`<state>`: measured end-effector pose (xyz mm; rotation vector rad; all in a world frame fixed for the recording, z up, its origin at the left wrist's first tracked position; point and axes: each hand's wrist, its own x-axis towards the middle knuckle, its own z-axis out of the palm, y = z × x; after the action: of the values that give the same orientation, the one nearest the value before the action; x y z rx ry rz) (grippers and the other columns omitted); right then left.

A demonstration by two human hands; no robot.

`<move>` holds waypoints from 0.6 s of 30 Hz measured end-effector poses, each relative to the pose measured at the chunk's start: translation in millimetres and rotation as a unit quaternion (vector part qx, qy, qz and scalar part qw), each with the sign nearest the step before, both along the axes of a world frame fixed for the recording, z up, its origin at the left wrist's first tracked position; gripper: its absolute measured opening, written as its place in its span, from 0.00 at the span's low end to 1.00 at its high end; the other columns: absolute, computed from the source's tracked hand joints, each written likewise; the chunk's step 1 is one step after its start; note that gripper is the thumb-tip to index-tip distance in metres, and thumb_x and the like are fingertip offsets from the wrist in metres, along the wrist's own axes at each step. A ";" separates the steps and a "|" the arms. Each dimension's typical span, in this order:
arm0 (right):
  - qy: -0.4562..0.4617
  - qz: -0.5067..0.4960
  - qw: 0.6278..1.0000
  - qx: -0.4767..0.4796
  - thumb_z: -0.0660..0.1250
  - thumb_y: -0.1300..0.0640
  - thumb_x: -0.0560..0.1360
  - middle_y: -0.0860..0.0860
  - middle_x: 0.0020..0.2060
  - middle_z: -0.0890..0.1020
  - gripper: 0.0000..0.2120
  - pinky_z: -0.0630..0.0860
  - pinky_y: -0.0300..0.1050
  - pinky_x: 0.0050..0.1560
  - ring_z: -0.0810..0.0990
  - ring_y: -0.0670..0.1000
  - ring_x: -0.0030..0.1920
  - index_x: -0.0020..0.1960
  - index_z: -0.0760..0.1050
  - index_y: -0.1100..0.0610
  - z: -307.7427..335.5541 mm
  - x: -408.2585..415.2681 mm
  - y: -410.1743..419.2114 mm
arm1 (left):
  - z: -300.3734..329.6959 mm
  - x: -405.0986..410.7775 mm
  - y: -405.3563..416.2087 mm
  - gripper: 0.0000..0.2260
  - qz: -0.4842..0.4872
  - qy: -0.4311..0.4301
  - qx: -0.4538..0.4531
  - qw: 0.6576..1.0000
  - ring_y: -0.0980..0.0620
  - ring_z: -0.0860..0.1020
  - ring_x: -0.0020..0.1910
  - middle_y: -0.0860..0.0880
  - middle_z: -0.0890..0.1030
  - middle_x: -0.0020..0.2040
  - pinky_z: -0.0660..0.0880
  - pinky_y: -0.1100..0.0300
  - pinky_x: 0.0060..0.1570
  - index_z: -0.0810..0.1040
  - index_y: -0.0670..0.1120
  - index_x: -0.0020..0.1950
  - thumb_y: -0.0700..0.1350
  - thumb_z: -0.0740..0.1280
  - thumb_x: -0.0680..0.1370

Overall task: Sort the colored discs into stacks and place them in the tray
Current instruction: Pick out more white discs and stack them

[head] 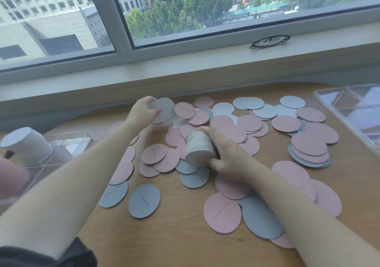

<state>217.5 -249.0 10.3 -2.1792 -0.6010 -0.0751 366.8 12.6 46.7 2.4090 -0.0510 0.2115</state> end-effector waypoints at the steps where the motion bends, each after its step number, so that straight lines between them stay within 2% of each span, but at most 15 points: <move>1: 0.002 -0.001 1.000 0.000 0.73 0.56 0.73 0.43 0.65 0.71 0.34 0.64 0.37 0.63 0.70 0.41 0.64 0.74 0.61 0.48 0.5 -0.5 0.0 | 0.4 -8.8 6.1 0.09 0.009 -0.009 -0.016 1.000 0.45 0.79 0.51 0.46 0.82 0.53 0.77 0.51 0.50 0.79 0.47 0.56 0.44 0.70 0.76; 4: 0.008 -0.003 1.000 0.004 0.74 0.56 0.73 0.42 0.66 0.71 0.35 0.63 0.36 0.63 0.69 0.41 0.64 0.75 0.61 0.49 2.8 -2.3 -0.2 | 6.7 -42.5 18.6 0.11 0.019 -0.045 -0.065 0.997 0.46 0.79 0.52 0.50 0.81 0.52 0.75 0.56 0.45 0.79 0.50 0.57 0.44 0.70 0.76; 6: 0.010 -0.005 1.000 0.005 0.74 0.57 0.73 0.42 0.65 0.71 0.34 0.63 0.33 0.61 0.69 0.41 0.63 0.75 0.62 0.50 3.9 -3.3 -0.3 | 12.2 -66.9 21.1 0.12 0.003 -0.054 -0.099 0.994 0.46 0.79 0.53 0.51 0.82 0.54 0.76 0.52 0.49 0.80 0.52 0.58 0.46 0.71 0.75; 8: 0.009 -0.008 1.000 0.004 0.74 0.59 0.73 0.42 0.65 0.72 0.34 0.61 0.25 0.58 0.69 0.39 0.62 0.75 0.62 0.50 4.8 -4.8 -0.7 | 16.3 -90.8 17.5 0.12 -0.027 -0.054 -0.134 0.989 0.47 0.80 0.53 0.53 0.82 0.55 0.77 0.49 0.51 0.80 0.55 0.58 0.47 0.70 0.75; 10: 0.009 -0.013 1.000 0.004 0.74 0.60 0.73 0.41 0.64 0.72 0.34 0.60 0.21 0.57 0.69 0.37 0.61 0.74 0.63 0.51 4.9 -5.3 -1.4 | 16.0 -110.3 8.7 0.11 -0.061 -0.053 -0.154 0.985 0.53 0.80 0.54 0.57 0.82 0.54 0.78 0.57 0.50 0.80 0.57 0.58 0.46 0.70 0.77; 11: 0.010 -0.014 1.000 0.006 0.74 0.61 0.73 0.41 0.64 0.72 0.34 0.61 0.22 0.57 0.69 0.37 0.60 0.74 0.63 0.52 5.3 -5.6 -1.8 | 14.1 -118.1 2.1 0.11 -0.078 -0.048 -0.159 0.983 0.57 0.79 0.53 0.60 0.82 0.53 0.76 0.61 0.49 0.80 0.57 0.58 0.44 0.70 0.78; 13: 0.016 -0.015 1.000 0.011 0.74 0.60 0.72 0.42 0.65 0.73 0.34 0.66 0.33 0.62 0.71 0.40 0.62 0.75 0.64 0.52 5.4 -6.4 -1.8 | 6.6 -128.8 -12.8 0.11 -0.101 -0.035 -0.162 0.981 0.61 0.78 0.52 0.63 0.81 0.52 0.74 0.64 0.48 0.80 0.58 0.57 0.44 0.70 0.79; 15: 0.013 -0.014 1.000 0.018 0.74 0.58 0.71 0.44 0.67 0.73 0.35 0.70 0.44 0.66 0.72 0.44 0.65 0.75 0.64 0.52 4.9 -6.8 -2.4 | -2.0 -132.7 -27.3 0.10 -0.117 -0.022 -0.154 0.981 0.60 0.78 0.51 0.61 0.81 0.52 0.74 0.62 0.50 0.80 0.60 0.57 0.45 0.69 0.79; 18: 0.016 -0.019 0.999 0.031 0.75 0.59 0.71 0.44 0.68 0.73 0.36 0.70 0.49 0.68 0.71 0.43 0.67 0.76 0.64 0.52 4.7 -7.0 -4.4 | -9.3 -134.1 -42.2 0.11 -0.143 -0.022 -0.151 0.978 0.58 0.77 0.49 0.58 0.82 0.51 0.71 0.63 0.49 0.80 0.58 0.56 0.42 0.66 0.81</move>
<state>210.5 -253.4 15.0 -2.1280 -0.5318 -0.0783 232.7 -29.6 37.4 2.0643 -0.3571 0.1276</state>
